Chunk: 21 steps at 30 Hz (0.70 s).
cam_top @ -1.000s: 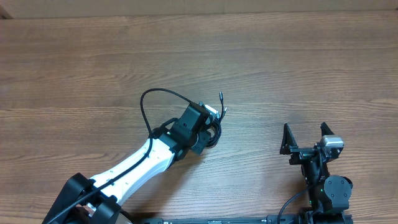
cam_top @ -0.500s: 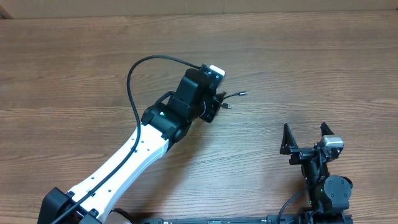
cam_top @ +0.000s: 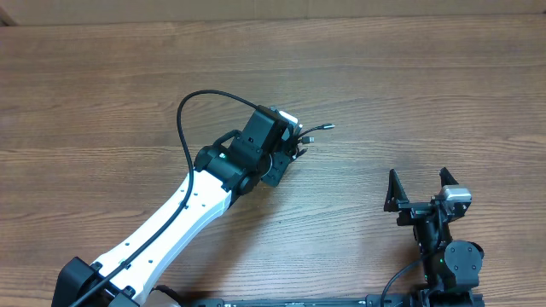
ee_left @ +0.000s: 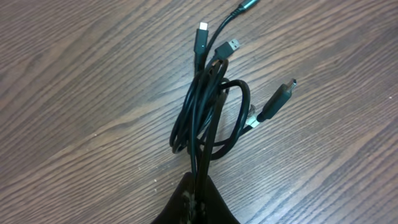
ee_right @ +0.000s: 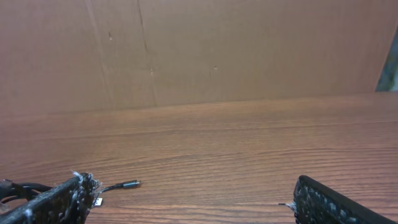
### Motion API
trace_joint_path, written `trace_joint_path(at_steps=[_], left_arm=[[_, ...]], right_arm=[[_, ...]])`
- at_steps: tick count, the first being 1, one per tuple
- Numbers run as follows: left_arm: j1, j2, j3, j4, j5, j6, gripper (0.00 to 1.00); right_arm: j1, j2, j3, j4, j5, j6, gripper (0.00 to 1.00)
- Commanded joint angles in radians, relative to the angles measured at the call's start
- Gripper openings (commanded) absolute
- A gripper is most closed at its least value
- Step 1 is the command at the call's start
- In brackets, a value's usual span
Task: Untangle cables
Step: 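Close the left gripper on the cable bundle's coiled loops, then lift the cable bundle with the left gripper and raise it up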
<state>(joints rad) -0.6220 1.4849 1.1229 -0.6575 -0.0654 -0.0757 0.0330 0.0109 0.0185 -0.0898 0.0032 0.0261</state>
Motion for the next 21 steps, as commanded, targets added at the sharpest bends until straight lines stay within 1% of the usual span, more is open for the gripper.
trace_joint_path(at_steps=[1, 4, 7, 9, 10, 12, 17, 18, 19, 20, 21], left_arm=[[0.002, -0.008, 0.011, 0.003, -0.038, -0.039, 0.04], [0.002, -0.008, 0.011, -0.002, -0.04, -0.044, 0.04], [0.002, -0.004, 0.011, -0.008, -0.082, -0.047, 0.04], [0.002, 0.002, 0.011, -0.027, -0.17, -0.101, 0.04], [0.004, 0.006, 0.011, -0.048, -0.229, -0.148, 0.04], [0.013, 0.014, 0.011, -0.079, -0.277, -0.209, 0.04], [0.072, 0.034, 0.011, -0.097, -0.288, -0.358, 0.04], [0.095, 0.036, 0.011, -0.095, -0.306, -0.4, 0.04], [0.119, 0.037, 0.011, -0.093, -0.322, -0.432, 0.04], [0.157, 0.038, 0.011, -0.077, -0.325, -0.449, 0.05], [0.173, 0.038, 0.011, -0.066, -0.311, -0.447, 0.06]], right_arm=[[-0.005, -0.008, -0.011, 0.006, -0.005, 0.006, 1.0], [-0.005, -0.008, -0.011, 0.006, -0.004, 0.006, 1.0], [-0.005, -0.008, -0.011, 0.006, -0.005, 0.006, 1.0], [-0.005, -0.008, -0.011, 0.006, -0.005, 0.006, 1.0], [-0.005, -0.008, -0.011, 0.006, -0.005, 0.006, 1.0], [-0.005, -0.008, -0.011, 0.006, -0.005, 0.006, 1.0], [-0.004, -0.008, -0.011, 0.006, -0.016, 0.011, 1.0], [-0.004, -0.008, -0.011, 0.006, -0.033, 0.037, 1.0], [-0.004, -0.008, -0.011, 0.006, -0.035, 0.094, 1.0], [-0.004, -0.008, -0.011, 0.006, -0.035, 0.22, 1.0], [-0.004, -0.008, -0.011, 0.006, -0.035, 0.262, 1.0]])
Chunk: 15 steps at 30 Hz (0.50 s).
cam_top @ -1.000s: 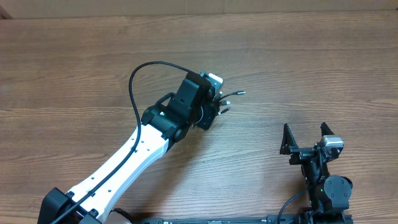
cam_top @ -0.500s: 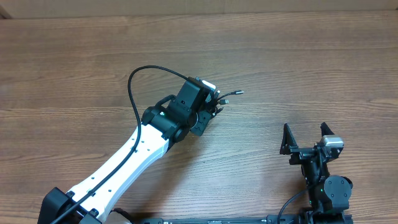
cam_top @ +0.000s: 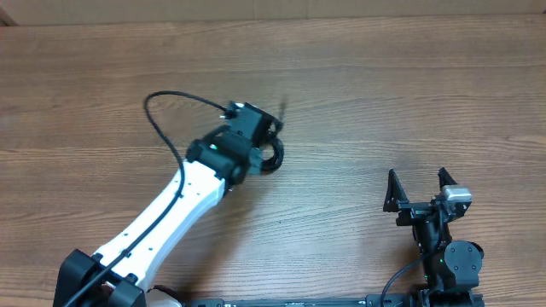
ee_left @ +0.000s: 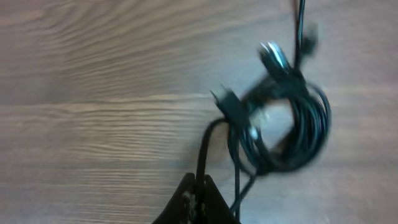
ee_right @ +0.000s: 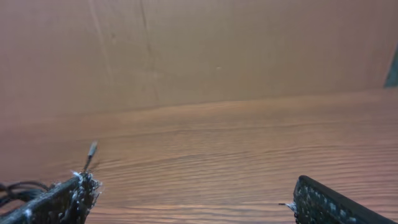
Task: Untangle cables
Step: 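Lift the cable bundle with the left gripper and raise it up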
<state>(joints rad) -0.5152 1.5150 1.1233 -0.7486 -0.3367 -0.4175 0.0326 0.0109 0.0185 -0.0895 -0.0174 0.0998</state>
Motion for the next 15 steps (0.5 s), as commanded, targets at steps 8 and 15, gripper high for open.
trace_joint_path(at_steps=[8, 15], left_arm=[[0.124, 0.008, 0.011, 0.047, 0.209, -0.02, 0.78], [0.121, 0.025, 0.011, 0.047, 0.365, -0.005, 0.79]], right_arm=[[-0.004, 0.005, -0.011, 0.006, -0.015, 0.275, 1.0], [-0.004, 0.103, -0.011, 0.018, -0.137, 0.275, 1.0]])
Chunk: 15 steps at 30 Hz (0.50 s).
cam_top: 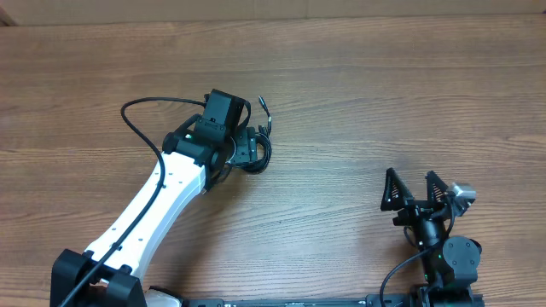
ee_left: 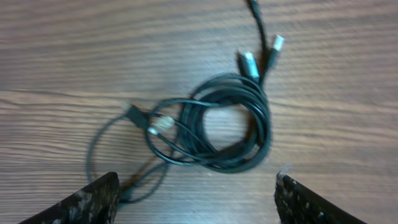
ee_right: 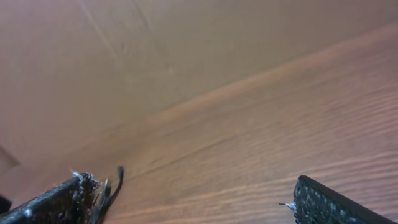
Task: Untangle cables
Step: 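Lift the cable bundle with the left gripper and raise it up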
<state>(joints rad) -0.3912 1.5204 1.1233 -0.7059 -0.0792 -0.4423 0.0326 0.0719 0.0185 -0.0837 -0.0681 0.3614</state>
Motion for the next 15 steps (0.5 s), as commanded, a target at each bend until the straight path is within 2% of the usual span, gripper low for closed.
trace_joint_path(at_steps=[1, 2, 5, 6, 7, 10, 15], left_arm=[[-0.003, 0.023, 0.011, 0.003, 0.115, 0.022, 0.77], [-0.003, 0.03, 0.011, 0.004, 0.14, 0.052, 0.72], [-0.003, 0.061, 0.011, 0.01, 0.26, 0.187, 0.69], [-0.004, 0.077, 0.011, 0.013, 0.298, 0.231, 0.71], [-0.007, 0.105, 0.011, 0.023, 0.332, 0.278, 0.79], [-0.014, 0.167, 0.011, 0.06, 0.338, 0.322, 0.81], [-0.018, 0.285, 0.011, 0.166, 0.335, 0.342, 0.69]], right_arm=[[-0.004, 0.055, -0.011, 0.013, -0.095, 0.013, 1.0], [-0.004, 0.076, -0.011, 0.013, -0.095, 0.013, 1.0], [-0.004, 0.137, -0.011, 0.016, -0.121, 0.013, 1.0], [-0.004, 0.157, -0.011, 0.017, -0.131, 0.013, 1.0], [-0.004, 0.188, -0.011, 0.019, -0.14, 0.014, 1.0], [-0.004, 0.21, -0.01, 0.031, -0.143, 0.013, 1.0], [-0.004, 0.21, -0.01, 0.03, -0.143, 0.013, 1.0]])
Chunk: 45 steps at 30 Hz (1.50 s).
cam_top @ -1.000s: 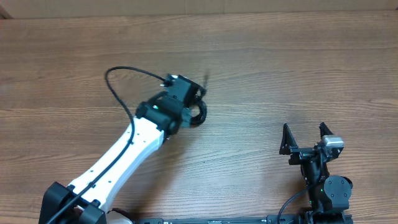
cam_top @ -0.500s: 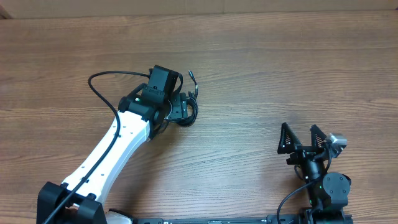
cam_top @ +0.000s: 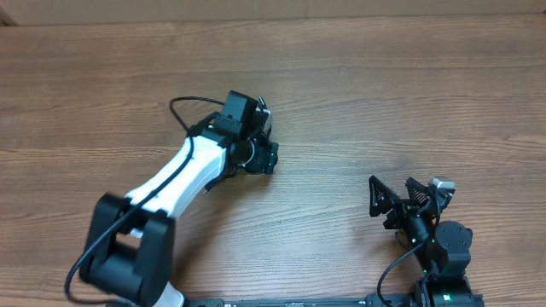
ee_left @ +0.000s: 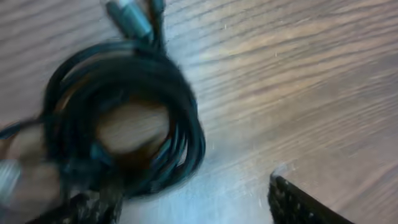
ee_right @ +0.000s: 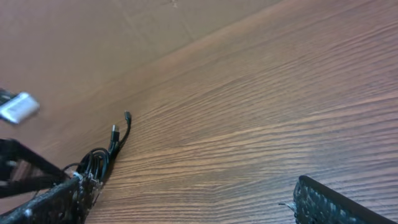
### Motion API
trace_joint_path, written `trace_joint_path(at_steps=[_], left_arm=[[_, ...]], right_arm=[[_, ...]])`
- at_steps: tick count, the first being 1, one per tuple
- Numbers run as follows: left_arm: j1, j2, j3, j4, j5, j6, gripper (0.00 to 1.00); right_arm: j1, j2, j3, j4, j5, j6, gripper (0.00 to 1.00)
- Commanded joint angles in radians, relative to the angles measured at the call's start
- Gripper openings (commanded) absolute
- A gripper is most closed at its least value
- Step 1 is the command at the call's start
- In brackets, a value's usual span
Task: Untangle cables
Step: 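Lift the cable bundle with the left gripper and raise it up, then move the right gripper toward the bundle held by the left gripper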
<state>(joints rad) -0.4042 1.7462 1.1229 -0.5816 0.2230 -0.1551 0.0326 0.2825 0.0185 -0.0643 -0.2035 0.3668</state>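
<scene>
A coil of black cables (ee_left: 118,118) with several plugs lies on the wooden table (cam_top: 409,85). It fills the left of the blurred left wrist view. My left gripper (ee_left: 193,208) is open low over it, the coil's lower edge by the left finger and bare wood between the fingers. In the overhead view the left gripper (cam_top: 263,156) covers most of the coil. My right gripper (cam_top: 392,193) stands open at the near right, far from the bundle. In its wrist view the cables (ee_right: 99,163) lie far left with two plug ends (ee_right: 126,118) pointing away.
A brown cardboard wall (ee_right: 93,43) runs along the table's far edge. My left arm's white link (cam_top: 183,175) slants from the near left toward the coil. The left arm's own black cable (cam_top: 183,107) loops above it.
My left gripper, still open, is closer to the coil, which now shows larger and further left in its view. My right gripper has turned left, and the cables now show in its view.
My left gripper was shut on the cable bundle right of the table's middle. It then held the bundle further left, still shut. Half a second ago it was open with the coil lying loose on the table. Now it is open low over that coil.
</scene>
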Motion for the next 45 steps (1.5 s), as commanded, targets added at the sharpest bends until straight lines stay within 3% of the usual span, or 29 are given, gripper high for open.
trace_joint_path(at_steps=[1, 11, 16, 20, 22, 28, 32, 36, 40, 45], left_arm=[[-0.007, 0.087, 0.011, 0.077, 0.033, 0.055, 0.66], [-0.048, 0.179, 0.011, 0.186, -0.018, 0.054, 0.36], [-0.056, 0.177, 0.011, 0.187, -0.023, 0.055, 0.04], [-0.056, 0.156, 0.019, 0.181, -0.001, 0.054, 0.04], [-0.051, 0.12, 0.037, 0.159, 0.082, 0.054, 0.04], [0.029, -0.003, 0.078, 0.146, 0.498, 0.035, 0.04], [0.105, -0.024, 0.078, 0.145, 0.854, 0.036, 0.04], [0.161, -0.019, 0.077, 0.134, 1.064, 0.045, 0.04], [0.183, -0.018, 0.077, 0.137, 1.284, 0.137, 0.04], [0.188, -0.018, 0.077, 0.137, 1.338, 0.184, 0.04]], right_arm=[[-0.004, 0.0, -0.01, 0.01, -0.008, 0.008, 1.0], [-0.004, -0.001, -0.01, 0.009, -0.008, 0.008, 1.0], [-0.004, 0.0, -0.01, 0.008, -0.008, 0.008, 1.0], [-0.004, 0.0, -0.01, 0.007, -0.008, 0.008, 1.0], [-0.004, -0.001, -0.01, 0.007, -0.008, 0.008, 1.0], [-0.004, -0.001, -0.01, 0.006, -0.008, 0.008, 1.0], [-0.004, 0.0, -0.01, 0.006, -0.008, 0.008, 1.0], [-0.004, 0.0, -0.01, 0.005, -0.013, 0.008, 1.0], [-0.004, -0.001, -0.01, 0.004, -0.016, 0.007, 1.0], [-0.004, 0.0, -0.01, 0.003, -0.016, 0.007, 1.0]])
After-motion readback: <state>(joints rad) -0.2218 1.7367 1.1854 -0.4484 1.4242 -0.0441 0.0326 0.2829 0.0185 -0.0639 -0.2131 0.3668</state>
